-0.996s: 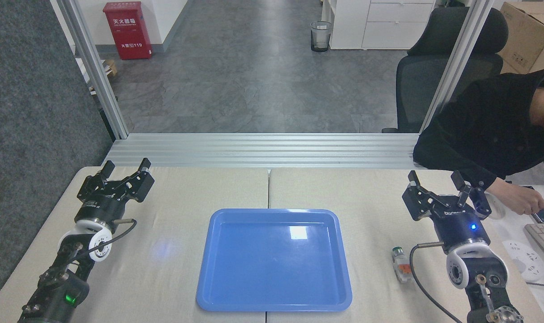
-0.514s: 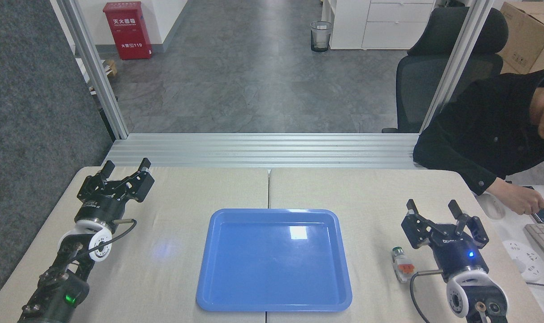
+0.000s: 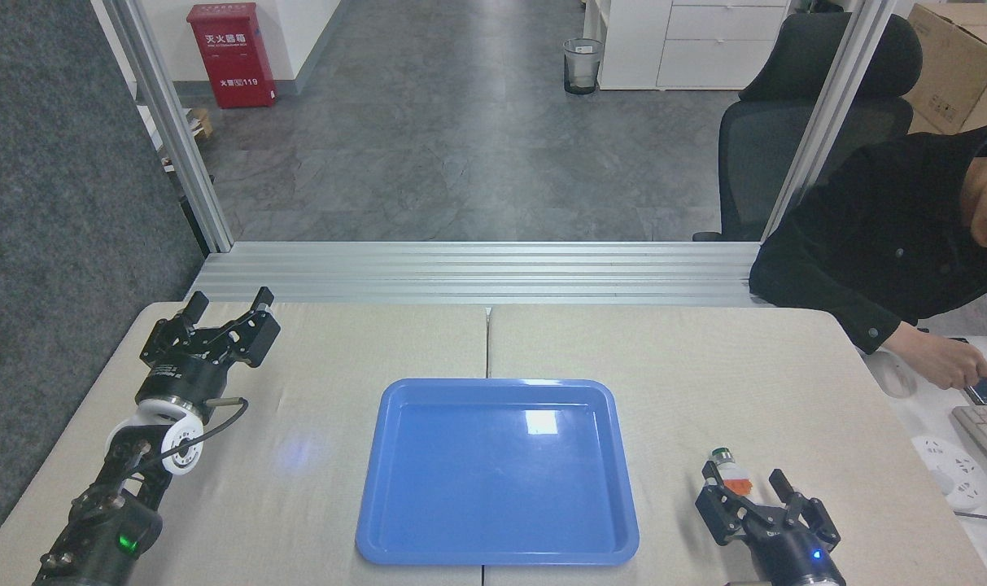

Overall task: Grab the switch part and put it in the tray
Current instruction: 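Lower the open right gripper down over the white-orange switch part, then close the right gripper on the switch part, then lift the switch part and carry it over the blue tray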

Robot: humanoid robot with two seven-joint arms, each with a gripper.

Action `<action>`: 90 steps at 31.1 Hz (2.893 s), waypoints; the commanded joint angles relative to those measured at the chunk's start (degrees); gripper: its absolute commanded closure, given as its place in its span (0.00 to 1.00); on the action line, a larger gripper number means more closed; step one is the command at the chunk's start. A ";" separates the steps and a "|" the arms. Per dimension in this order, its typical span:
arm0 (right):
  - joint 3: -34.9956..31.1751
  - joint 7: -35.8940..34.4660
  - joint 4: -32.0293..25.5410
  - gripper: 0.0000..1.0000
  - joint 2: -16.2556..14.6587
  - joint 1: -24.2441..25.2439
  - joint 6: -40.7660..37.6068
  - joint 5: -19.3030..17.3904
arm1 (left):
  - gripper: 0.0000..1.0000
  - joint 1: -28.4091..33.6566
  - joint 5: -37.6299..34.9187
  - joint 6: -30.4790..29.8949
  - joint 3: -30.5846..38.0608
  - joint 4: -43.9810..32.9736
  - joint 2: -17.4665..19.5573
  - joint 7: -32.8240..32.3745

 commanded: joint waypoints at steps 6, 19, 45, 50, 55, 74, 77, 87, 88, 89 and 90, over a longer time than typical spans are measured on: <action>0.07 -0.05 10.68 0.05 1.10 -1.81 0.31 -1.37 | 0.00 0.00 0.00 0.03 0.00 0.00 0.00 -0.02; 3.24 1.70 9.80 1.00 0.66 -2.17 1.72 -0.93 | 0.00 0.00 0.00 0.02 0.00 0.00 0.00 -0.02; 16.84 7.42 -6.55 1.00 0.31 -16.84 0.57 0.55 | 0.00 0.00 0.00 0.03 0.00 0.00 0.00 -0.02; 25.37 7.42 -5.67 1.00 3.72 -16.93 -2.05 11.00 | 0.00 0.00 0.00 0.03 0.00 -0.09 0.00 -0.02; 27.75 7.50 -1.72 1.00 7.77 -15.09 -4.61 18.48 | 0.00 0.00 0.00 0.03 0.00 0.00 0.00 -0.02; 27.85 11.46 3.82 0.88 11.12 -9.46 -3.65 19.37 | 0.00 0.00 0.00 0.03 0.00 0.00 0.00 -0.02; 27.50 11.37 4.00 0.71 11.20 -9.29 -2.77 18.84 | 0.00 0.00 0.00 0.03 0.00 0.00 0.00 -0.02; 18.28 3.99 3.82 0.00 10.94 -13.49 -0.39 2.06 | 0.00 0.00 0.00 0.03 0.00 0.00 0.00 -0.02; 16.87 3.90 3.82 0.00 10.51 -14.55 -0.39 1.97 | 0.00 0.00 0.00 0.03 0.00 0.00 0.00 -0.02; 15.73 3.90 3.82 0.00 10.24 -15.43 -0.48 2.05 | 0.00 0.00 0.00 0.03 0.00 0.00 0.00 -0.02; 14.33 3.90 3.82 0.00 9.98 -16.40 -0.48 2.06 | 0.00 0.00 0.00 0.03 0.00 0.00 0.00 -0.02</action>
